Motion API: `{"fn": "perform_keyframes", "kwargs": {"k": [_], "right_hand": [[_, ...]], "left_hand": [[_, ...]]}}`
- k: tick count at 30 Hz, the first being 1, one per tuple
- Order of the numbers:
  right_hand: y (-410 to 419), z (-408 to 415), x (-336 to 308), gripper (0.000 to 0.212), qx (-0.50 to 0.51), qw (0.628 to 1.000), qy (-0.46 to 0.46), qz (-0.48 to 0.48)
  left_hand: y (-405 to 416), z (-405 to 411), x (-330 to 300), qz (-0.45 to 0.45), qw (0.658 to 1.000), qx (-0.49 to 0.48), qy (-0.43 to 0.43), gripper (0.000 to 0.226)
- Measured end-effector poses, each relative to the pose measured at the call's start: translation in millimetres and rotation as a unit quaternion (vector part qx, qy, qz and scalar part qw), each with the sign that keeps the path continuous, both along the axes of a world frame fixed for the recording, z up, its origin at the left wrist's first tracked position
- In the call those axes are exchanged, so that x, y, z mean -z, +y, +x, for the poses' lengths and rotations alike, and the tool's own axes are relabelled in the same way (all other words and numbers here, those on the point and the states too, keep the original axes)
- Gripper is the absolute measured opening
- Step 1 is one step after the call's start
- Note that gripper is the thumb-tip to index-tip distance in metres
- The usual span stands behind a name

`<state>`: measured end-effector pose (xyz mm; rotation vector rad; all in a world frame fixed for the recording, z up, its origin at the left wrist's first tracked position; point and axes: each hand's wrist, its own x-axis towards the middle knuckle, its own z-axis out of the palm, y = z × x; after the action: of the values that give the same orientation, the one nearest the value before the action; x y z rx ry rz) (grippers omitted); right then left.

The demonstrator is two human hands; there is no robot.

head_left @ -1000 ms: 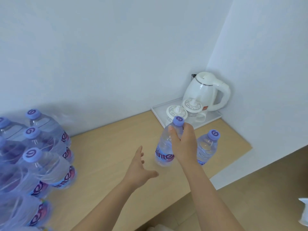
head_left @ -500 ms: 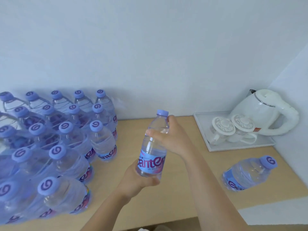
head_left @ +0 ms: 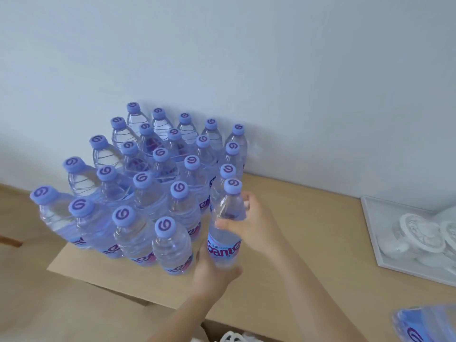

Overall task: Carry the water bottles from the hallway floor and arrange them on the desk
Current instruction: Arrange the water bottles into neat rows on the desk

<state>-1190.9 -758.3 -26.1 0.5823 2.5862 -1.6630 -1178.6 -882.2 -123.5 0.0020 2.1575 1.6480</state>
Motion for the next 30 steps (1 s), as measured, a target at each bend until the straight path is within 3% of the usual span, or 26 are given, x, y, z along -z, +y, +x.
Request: {"fn": "perform_keyframes", "kwargs": {"k": [4, 8, 21, 24, 27, 30], "right_hand": [[-12.0, -2.0, 17.1, 0.053, 0.008, 1.000, 0.019, -0.006], [-18.2, -3.1, 27.7, 0.053, 0.011, 0.998, 0.054, 0.000], [-25.8, -10.6, 41.2, 0.058, 0.012, 0.994, 0.105, 0.037], [-24.5, -10.9, 43.9, 0.065, 0.005, 0.993, 0.108, 0.043], [-21.3, -7.2, 46.8, 0.084, -0.009, 0.995, 0.089, 0.032], [-9.6, 3.8, 47.3, 0.099, -0.002, 0.998, 0.064, 0.012]], "left_hand": [[-6.2, 8.0, 11.4, -0.098, 0.995, -0.002, 0.022, 0.065], [-11.6, 11.4, 14.4, -0.118, 0.993, 0.006, 0.025, 0.063], [-5.5, -0.8, 14.0, -0.061, 0.998, -0.010, -0.026, 0.057], [1.4, -0.9, 11.1, -0.084, 0.995, -0.012, -0.047, 0.068], [16.4, 4.5, -3.0, -0.057, 0.989, -0.035, -0.134, 0.067], [37.1, 19.2, -16.5, -0.023, 0.988, 0.035, -0.151, 0.061]]}}
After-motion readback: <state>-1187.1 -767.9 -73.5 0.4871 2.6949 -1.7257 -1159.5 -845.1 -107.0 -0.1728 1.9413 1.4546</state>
